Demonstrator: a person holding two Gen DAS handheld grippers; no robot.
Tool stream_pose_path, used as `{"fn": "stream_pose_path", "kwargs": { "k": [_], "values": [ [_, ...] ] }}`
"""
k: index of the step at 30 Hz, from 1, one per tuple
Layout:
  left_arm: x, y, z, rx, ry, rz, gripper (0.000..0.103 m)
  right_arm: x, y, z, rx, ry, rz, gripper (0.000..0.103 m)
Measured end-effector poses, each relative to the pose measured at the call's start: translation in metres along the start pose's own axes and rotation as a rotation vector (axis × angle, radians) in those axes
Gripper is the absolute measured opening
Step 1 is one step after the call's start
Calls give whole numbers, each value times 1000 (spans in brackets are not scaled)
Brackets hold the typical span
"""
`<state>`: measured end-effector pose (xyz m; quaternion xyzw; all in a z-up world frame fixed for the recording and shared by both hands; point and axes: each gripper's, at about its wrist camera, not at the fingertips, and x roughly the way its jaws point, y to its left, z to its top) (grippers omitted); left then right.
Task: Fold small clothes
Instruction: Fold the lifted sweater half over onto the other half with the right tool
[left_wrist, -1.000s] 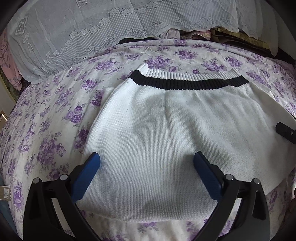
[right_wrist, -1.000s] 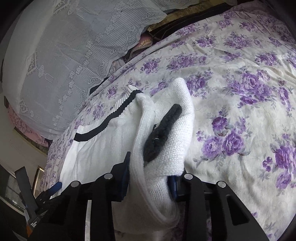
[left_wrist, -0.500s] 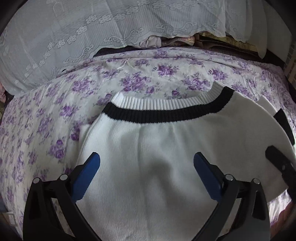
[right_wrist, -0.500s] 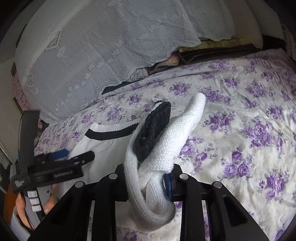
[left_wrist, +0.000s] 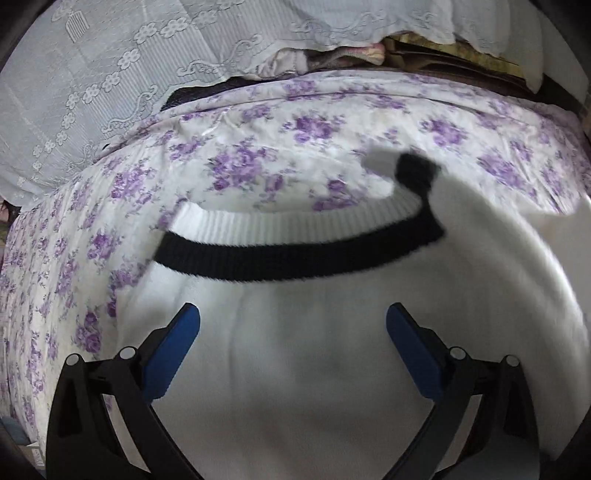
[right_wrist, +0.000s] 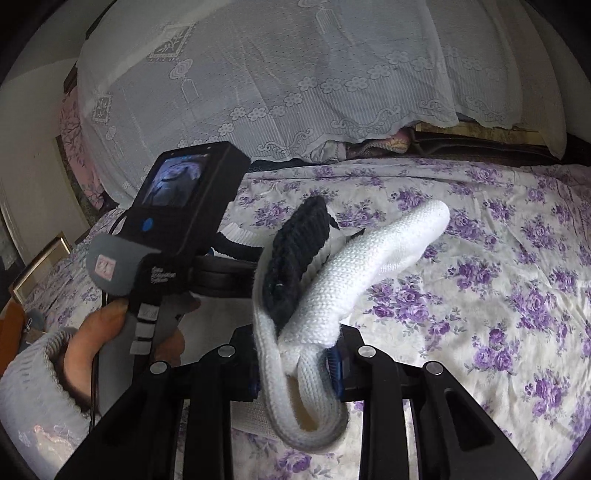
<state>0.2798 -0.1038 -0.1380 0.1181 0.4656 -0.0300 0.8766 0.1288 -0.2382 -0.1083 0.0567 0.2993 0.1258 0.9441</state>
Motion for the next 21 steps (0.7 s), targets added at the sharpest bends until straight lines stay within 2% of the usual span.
{"fn": "stream_pose_path", "kwargs": {
  "k": [2, 6, 11, 14, 21],
  "values": [
    [-2, 5, 6, -6, -3, 22, 99, 1, 13, 4, -46, -2, -7, 28],
    [-25, 28, 9, -49, -96, 60, 99, 2, 41, 17, -128, -22, 6, 28],
    [-45, 83, 15, -132, -138, 90, 99, 13, 83, 40, -178, -30, 54, 28],
    [-48, 114, 10, -174, -137, 130, 99, 24, 111, 45, -205, -25, 78, 28],
    [-27, 171, -18, -256, -76, 161, 99, 56, 167, 36, -271, 42, 104, 29]
  ]
}}
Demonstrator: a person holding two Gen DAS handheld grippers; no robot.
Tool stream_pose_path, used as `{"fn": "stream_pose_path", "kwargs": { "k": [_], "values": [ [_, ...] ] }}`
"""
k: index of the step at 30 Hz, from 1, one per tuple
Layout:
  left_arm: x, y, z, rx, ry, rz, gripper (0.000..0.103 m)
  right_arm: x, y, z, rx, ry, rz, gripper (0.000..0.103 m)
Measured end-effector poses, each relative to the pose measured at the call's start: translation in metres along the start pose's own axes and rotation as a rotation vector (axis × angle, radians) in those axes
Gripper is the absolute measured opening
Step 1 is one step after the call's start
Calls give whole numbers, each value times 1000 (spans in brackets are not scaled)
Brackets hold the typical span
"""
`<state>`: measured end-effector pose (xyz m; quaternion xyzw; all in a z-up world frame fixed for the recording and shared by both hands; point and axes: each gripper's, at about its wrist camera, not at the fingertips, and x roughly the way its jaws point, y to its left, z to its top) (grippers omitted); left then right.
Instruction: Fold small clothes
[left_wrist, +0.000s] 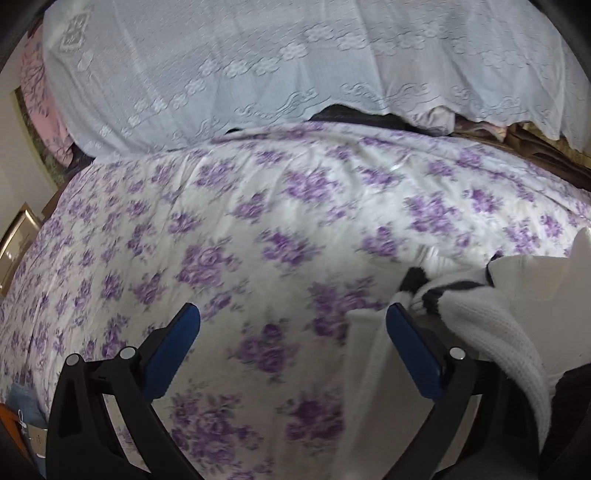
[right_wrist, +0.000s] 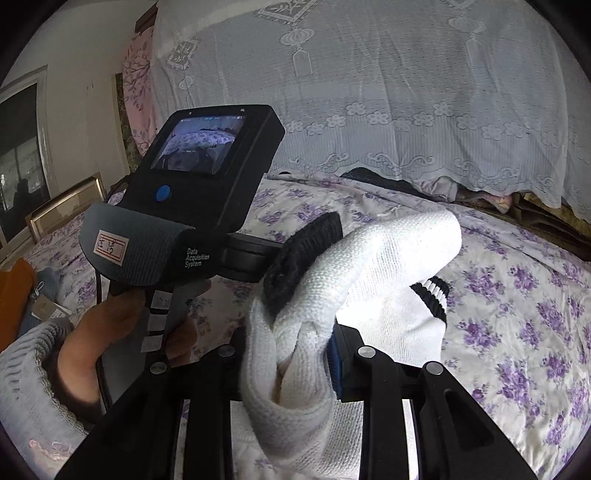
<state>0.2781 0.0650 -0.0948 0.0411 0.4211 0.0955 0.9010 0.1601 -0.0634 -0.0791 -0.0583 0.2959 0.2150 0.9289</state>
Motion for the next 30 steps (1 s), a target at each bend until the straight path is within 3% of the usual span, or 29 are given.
{"fn": "stream_pose_path", "kwargs": {
  "k": [16, 18, 21, 26, 30],
  "values": [
    [47, 42, -35, -47, 79, 19, 99, 47, 42, -29, -103, 103, -64, 32],
    [51, 44, -37, -48, 90, 25, 99, 51, 47, -32, -123, 119, -66, 37],
    [57, 47, -40, -52, 106, 49, 99, 56, 58, -39, -164, 138, -53, 54],
    [57, 64, -41, -110, 125, 13, 99, 48, 61, -39, -192, 131, -40, 60],
    [40, 73, -44, -119, 87, 27, 99, 4, 45, -32, -139, 42, 36, 58]
  ]
}}
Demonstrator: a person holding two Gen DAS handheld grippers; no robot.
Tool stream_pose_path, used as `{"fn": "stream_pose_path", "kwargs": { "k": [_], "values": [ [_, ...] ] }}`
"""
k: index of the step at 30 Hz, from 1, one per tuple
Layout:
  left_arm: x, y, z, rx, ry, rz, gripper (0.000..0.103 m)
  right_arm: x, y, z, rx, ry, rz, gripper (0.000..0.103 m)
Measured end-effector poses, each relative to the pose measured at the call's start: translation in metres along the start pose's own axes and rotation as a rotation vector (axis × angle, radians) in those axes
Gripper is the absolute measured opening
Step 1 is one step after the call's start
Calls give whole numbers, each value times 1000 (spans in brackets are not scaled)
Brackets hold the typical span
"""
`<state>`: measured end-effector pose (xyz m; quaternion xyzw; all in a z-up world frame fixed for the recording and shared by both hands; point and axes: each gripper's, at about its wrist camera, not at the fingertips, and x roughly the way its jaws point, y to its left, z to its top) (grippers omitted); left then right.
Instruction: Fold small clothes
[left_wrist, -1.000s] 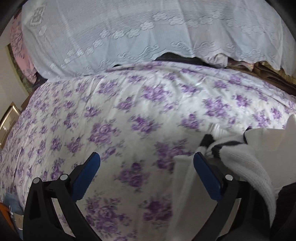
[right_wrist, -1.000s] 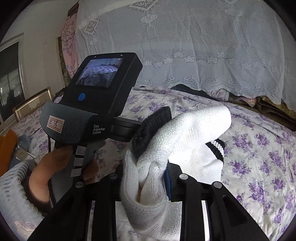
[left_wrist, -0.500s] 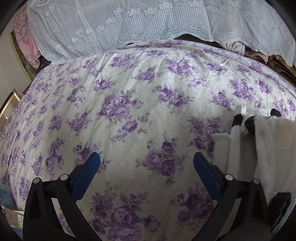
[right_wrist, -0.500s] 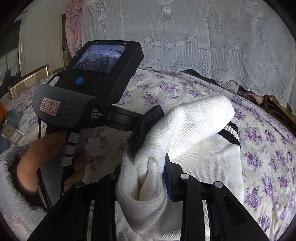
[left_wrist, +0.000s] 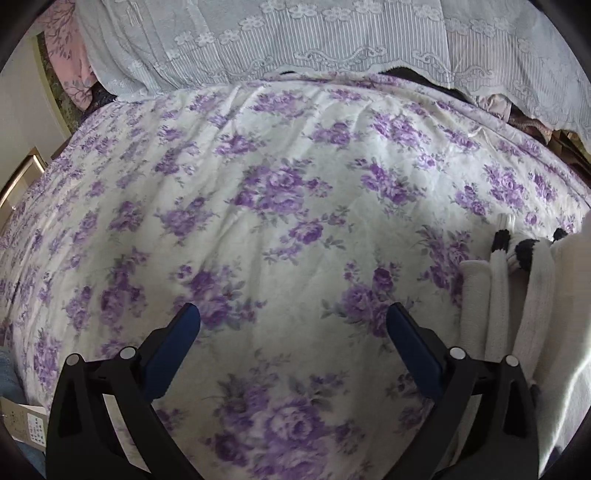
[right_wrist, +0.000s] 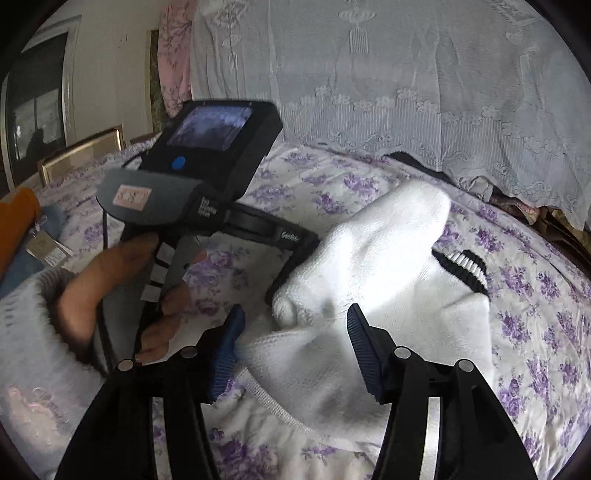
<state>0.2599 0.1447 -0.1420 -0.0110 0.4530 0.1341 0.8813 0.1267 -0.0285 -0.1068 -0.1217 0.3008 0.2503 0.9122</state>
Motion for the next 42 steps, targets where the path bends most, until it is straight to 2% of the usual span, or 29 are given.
{"fn": "stream_pose_path", "kwargs": {
  "k": [3, 6, 8, 10, 12, 14, 16, 17, 18, 20, 21, 22, 26, 28, 30, 33, 37, 40, 42],
  "values": [
    [-19, 6, 0, -5, -59, 19, 99, -34, -13, -1, 11, -69, -1, 58],
    [-44, 8, -1, -6, -124, 16, 99, -53, -31, -5, 68, -90, -24, 58],
    [-63, 6, -5, 11, -164, -14, 99, -51, -43, -7, 114, -79, -36, 56],
    [-77, -3, -11, 55, -191, -37, 99, -42, -50, -13, 143, -42, -50, 48],
    [-82, -19, -19, 117, -201, -31, 99, -29, -55, -15, 180, -2, -43, 44],
    [-81, -37, -29, 178, -197, -2, 99, -15, -52, -17, 183, 39, -18, 45],
    [-66, -50, -35, 218, -163, 110, 99, -4, -37, -23, 121, 97, -33, 46],
    [-53, -52, -37, 226, -122, 151, 99, -1, -29, -27, 88, 101, -46, 46],
    [-39, -50, -38, 219, -75, 160, 99, 1, -23, -31, 62, 97, -54, 48],
    [-13, -30, -39, 128, 33, 82, 99, 3, -18, -34, 35, 98, -50, 50],
    [-2, -17, -37, 59, 102, 7, 99, 3, -18, -34, 37, 97, -47, 50],
    [3, -8, -36, 20, 130, -34, 99, 3, -20, -34, 45, 99, -40, 50],
    [-21, -4, -32, 29, 29, 29, 99, -9, -38, -20, 115, 89, 34, 49],
    [-39, -7, -30, 45, -32, 17, 99, -12, -56, -5, 177, 73, 51, 49],
    [-61, -13, -30, 72, -104, -17, 99, -12, -72, 12, 228, 48, 40, 49],
    [-76, -30, -35, 140, -177, 3, 99, -3, -93, 30, 302, 18, -12, 49],
    [-62, -51, -42, 212, -160, 51, 99, 31, -113, 32, 397, 70, -14, 50],
    [-50, -61, -47, 259, -173, 120, 99, 64, -126, 17, 467, 164, -14, 50],
    [-50, -64, -52, 273, -189, 132, 99, 67, -130, 12, 490, 152, -7, 50]
  ]
}}
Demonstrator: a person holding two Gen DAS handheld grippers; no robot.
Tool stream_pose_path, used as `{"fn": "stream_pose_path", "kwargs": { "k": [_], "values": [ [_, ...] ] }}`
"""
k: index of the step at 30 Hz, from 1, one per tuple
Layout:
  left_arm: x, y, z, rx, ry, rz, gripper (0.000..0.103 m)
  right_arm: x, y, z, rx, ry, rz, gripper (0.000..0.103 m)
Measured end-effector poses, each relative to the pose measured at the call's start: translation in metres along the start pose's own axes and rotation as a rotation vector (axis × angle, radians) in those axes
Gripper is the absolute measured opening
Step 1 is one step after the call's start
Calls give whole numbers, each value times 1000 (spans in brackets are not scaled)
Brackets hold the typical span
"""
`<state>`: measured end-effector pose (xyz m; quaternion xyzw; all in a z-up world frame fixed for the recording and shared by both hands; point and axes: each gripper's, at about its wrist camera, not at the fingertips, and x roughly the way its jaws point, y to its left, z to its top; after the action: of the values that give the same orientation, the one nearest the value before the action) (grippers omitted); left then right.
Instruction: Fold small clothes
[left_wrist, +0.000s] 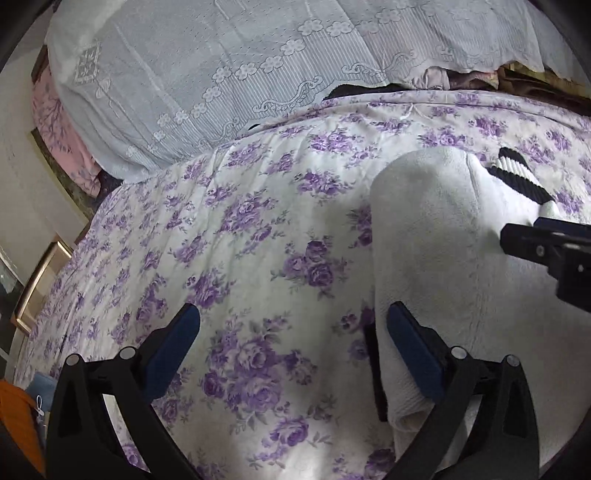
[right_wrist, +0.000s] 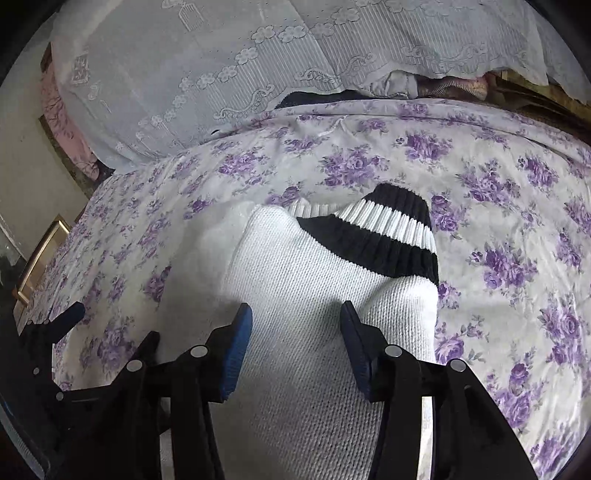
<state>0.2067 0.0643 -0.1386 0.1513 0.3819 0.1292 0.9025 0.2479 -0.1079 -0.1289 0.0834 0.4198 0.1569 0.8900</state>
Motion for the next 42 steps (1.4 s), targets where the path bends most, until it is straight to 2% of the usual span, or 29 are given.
{"fn": "stream_pose_path", "kwargs": {
  "k": [7, 11, 16, 20, 23, 24, 27, 28, 31, 34, 38, 42],
  "values": [
    [4, 5, -1, -27, 18, -29, 99, -11, -7, -4, 36, -17, 66, 51],
    [3, 6, -1, -31, 20, -34, 99, -33, -5, -9, 2, -45, 78, 51],
    [-2, 10, 0, -55, 21, -57, 99, -69, -10, -27, -34, -93, 51, 56],
    [-9, 13, 0, -76, 18, -88, 99, -81, -19, -47, -36, -91, 54, 58],
    [-16, 12, -4, -79, 14, -113, 99, -70, -24, -69, -69, -58, 18, 67],
    [-17, 11, -6, -73, 15, -119, 99, -60, -29, -76, -56, -27, 39, 69],
    [-14, 3, -14, -39, 41, -103, 99, -46, -55, -78, 94, 33, 181, 74],
    [-12, 2, -15, -34, 43, -98, 99, -45, -57, -78, 105, 36, 197, 75],
    [-10, 6, -15, -53, 55, -123, 99, -47, -51, -80, 70, 20, 171, 76],
    [-11, 20, -14, -118, 66, -245, 99, -48, -56, -80, 98, 19, 196, 76],
    [-12, 41, -15, -217, 99, -539, 98, -58, -64, -78, 137, -5, 230, 76],
    [-5, 40, -21, -258, 158, -734, 98, -70, -75, -75, 174, -41, 253, 76]
  ]
}}
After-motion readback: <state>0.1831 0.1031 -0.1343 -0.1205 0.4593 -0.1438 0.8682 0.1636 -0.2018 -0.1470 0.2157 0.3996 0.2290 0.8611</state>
